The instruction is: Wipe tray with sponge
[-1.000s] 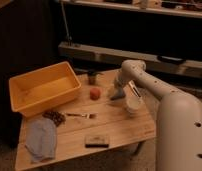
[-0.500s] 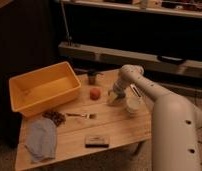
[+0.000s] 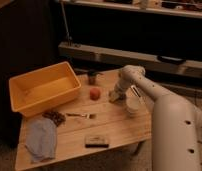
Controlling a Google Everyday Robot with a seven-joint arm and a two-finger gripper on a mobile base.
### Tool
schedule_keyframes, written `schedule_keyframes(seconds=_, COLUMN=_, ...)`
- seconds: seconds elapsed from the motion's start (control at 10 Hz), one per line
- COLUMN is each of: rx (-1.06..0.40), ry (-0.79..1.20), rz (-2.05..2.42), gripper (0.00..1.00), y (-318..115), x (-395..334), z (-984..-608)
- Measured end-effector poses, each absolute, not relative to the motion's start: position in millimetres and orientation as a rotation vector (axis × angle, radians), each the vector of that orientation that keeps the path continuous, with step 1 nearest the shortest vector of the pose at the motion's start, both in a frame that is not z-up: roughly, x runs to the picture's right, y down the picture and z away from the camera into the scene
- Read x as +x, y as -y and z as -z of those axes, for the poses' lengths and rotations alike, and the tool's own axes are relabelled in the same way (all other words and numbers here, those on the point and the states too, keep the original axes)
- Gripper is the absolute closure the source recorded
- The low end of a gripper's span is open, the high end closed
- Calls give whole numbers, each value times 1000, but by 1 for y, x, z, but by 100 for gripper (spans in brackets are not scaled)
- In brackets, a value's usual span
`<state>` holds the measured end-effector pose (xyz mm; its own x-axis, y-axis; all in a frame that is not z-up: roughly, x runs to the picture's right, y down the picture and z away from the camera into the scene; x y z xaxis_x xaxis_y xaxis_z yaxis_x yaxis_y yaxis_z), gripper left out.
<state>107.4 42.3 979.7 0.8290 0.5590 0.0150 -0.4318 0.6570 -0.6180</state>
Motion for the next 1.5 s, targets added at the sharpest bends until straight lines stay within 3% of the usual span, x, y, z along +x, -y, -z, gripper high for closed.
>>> schedule_keyframes(seconds=0.2, rx=-649, ry=182, rz=-566, gripper=91, y=-39, x=113, z=-975)
schedule_keyframes(seconds=0.4, rx=-622, ry=172, rz=-584, gripper=100, y=-21, x=111, z=-963)
schedule_keyframes(seconds=1.2, rx=-418, ry=325, rz=-694, gripper=100, y=124, x=80, z=-851)
schedule_keyframes(seconds=1.5, rx=-357, ry=410, rz=-647, gripper=100, y=187, x=14, z=-822)
